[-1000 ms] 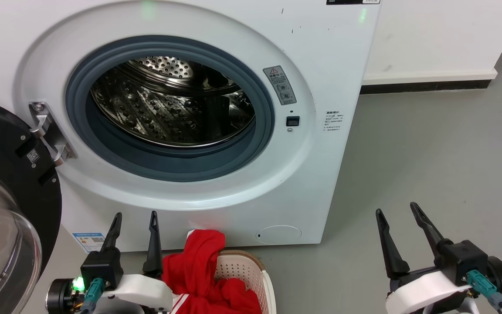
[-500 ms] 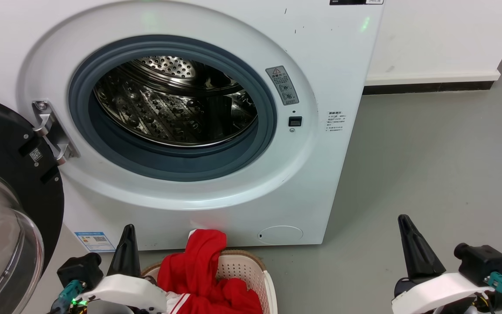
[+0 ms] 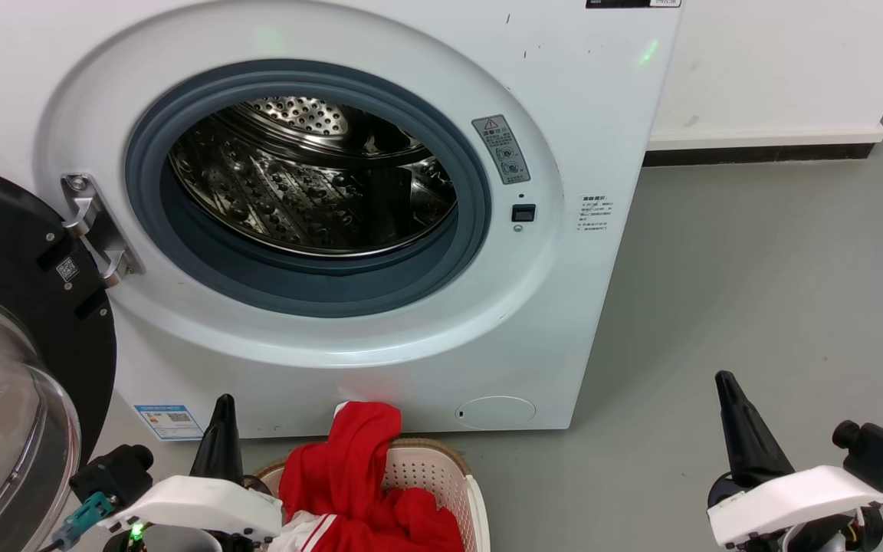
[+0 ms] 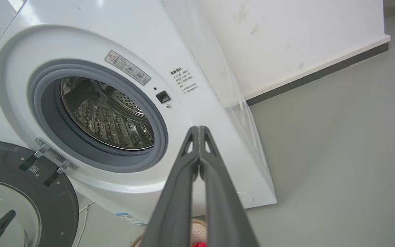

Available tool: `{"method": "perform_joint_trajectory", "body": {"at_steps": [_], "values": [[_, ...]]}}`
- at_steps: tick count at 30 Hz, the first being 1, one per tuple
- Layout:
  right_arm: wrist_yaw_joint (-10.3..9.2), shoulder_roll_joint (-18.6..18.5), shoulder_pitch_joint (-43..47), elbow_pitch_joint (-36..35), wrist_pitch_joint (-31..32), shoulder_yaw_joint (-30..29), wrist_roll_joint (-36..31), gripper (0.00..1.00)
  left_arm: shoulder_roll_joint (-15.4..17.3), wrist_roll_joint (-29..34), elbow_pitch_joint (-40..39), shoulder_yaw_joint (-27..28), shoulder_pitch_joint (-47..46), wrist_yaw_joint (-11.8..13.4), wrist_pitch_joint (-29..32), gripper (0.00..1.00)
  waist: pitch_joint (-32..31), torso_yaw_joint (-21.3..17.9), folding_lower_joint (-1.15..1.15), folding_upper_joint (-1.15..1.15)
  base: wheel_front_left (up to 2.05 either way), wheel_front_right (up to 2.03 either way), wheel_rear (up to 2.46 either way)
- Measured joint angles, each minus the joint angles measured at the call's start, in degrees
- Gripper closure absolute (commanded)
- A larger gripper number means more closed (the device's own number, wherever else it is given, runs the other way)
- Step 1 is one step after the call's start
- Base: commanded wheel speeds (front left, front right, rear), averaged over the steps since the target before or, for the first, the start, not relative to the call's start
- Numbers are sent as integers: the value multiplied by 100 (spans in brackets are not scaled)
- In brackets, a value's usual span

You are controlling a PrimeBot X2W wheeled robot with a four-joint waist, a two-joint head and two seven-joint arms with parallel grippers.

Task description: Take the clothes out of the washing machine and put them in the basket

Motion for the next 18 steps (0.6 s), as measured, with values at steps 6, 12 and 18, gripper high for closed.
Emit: {"method": "perform_joint_trajectory", "body": {"at_steps": [6,12,18], "values": [[0,-19,-27,64,98,-48,661,100,-3,-614,-1,68,-36,-64,149,100,5,19,0,0,0,0,0],[0,-31,-91,113,160,-86,1199,100,-7,-1111,0,105,-53,-90,278,100,9,35,0,0,0,0,0],[0,-43,-142,154,252,-130,1681,100,-10,-1575,0,143,-74,-140,394,100,13,51,0,0,0,0,0]]}}
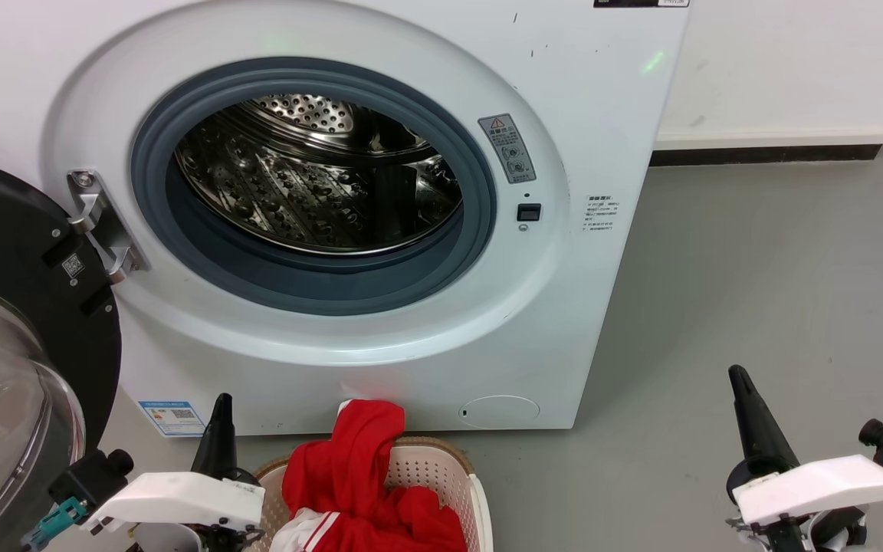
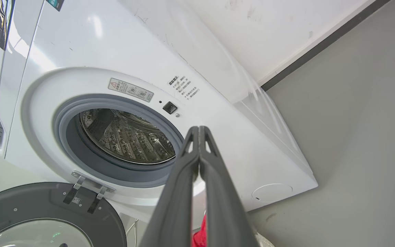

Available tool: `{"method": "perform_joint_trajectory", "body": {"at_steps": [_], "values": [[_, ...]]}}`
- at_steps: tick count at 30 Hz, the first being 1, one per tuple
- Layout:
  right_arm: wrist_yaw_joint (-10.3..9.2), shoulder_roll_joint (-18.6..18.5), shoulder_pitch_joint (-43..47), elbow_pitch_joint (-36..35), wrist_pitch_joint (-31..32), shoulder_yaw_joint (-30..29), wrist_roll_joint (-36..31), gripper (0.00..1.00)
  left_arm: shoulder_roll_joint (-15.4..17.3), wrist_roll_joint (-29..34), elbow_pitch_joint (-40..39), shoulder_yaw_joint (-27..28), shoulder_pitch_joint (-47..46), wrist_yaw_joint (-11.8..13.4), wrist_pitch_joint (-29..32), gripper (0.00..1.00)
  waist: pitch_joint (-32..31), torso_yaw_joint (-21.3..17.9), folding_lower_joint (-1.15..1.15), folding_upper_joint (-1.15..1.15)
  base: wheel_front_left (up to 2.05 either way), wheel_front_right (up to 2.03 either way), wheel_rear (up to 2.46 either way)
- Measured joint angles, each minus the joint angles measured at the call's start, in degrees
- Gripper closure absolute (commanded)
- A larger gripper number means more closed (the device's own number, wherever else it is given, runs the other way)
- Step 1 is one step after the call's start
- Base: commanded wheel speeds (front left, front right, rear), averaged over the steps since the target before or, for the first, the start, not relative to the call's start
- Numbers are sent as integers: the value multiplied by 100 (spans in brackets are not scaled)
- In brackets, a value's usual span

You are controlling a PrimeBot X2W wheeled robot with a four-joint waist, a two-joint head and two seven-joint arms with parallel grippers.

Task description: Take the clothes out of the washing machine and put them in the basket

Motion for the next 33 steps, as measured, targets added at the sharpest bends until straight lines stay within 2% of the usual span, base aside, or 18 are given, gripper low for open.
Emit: {"method": "perform_joint_trajectory", "body": {"at_steps": [14,33], "values": [[0,-16,-91,103,179,-112,1111,100,-10,-1038,4,104,-82,-90,250,100,10,41,0,0,0,0,0],[-1,-21,-188,207,400,-248,2239,100,-16,-2112,14,196,-149,-192,528,100,23,89,0,0,0,0,0]]}}
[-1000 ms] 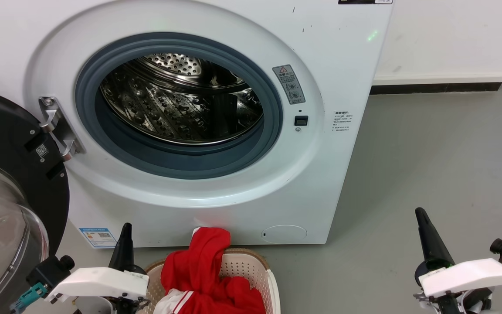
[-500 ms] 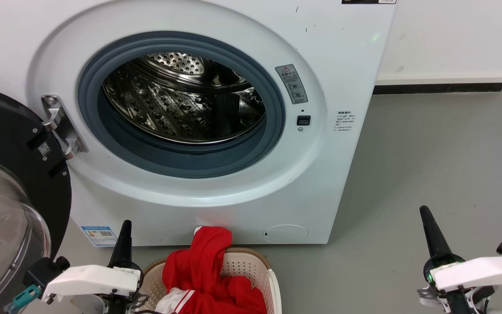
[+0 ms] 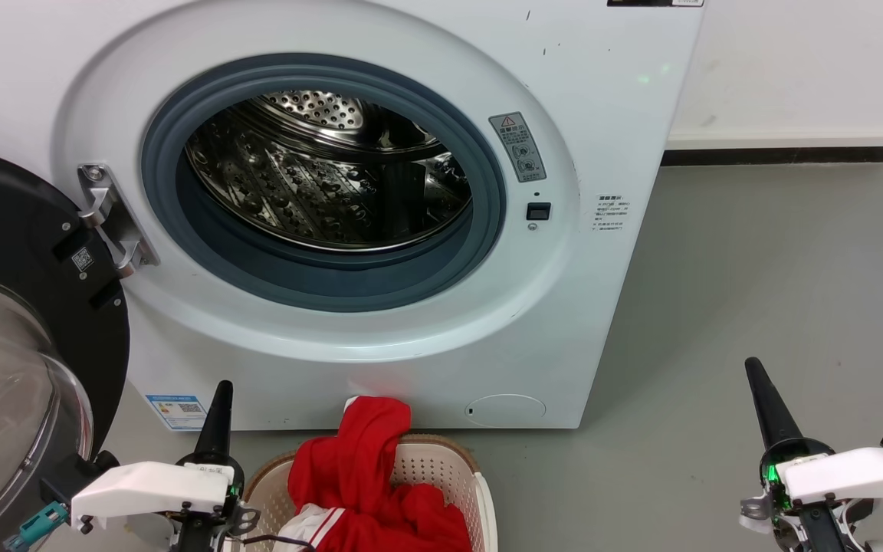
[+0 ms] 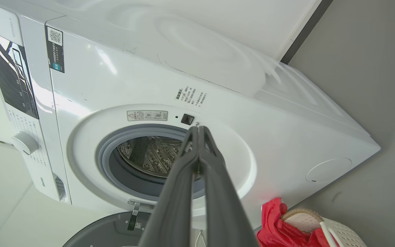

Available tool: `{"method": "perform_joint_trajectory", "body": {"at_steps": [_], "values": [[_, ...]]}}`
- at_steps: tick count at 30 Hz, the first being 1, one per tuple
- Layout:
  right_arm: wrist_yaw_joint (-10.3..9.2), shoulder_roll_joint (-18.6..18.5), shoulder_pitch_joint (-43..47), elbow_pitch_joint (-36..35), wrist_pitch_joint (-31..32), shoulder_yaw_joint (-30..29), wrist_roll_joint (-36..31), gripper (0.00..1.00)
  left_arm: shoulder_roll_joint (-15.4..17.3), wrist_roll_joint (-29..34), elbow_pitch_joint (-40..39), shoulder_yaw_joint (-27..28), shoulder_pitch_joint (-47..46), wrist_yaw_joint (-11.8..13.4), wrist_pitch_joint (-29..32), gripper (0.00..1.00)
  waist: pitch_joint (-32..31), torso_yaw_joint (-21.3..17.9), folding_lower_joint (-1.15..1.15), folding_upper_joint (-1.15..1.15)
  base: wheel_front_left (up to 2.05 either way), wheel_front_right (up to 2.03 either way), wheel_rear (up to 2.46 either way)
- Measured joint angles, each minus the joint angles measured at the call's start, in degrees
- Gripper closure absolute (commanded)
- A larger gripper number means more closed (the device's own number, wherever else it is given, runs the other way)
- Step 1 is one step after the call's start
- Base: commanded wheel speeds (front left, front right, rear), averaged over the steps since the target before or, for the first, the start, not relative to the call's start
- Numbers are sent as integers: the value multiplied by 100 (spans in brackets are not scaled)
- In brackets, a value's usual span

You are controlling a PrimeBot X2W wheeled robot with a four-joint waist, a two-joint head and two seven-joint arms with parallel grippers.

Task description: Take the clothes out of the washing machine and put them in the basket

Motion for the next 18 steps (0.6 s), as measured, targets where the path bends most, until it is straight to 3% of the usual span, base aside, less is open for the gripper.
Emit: {"method": "perform_joint_trajectory", "body": {"at_steps": [18], "values": [[0,1,-104,99,201,-136,990,100,-4,-969,8,99,-59,-100,234,100,13,51,0,0,0,0,0]]}}
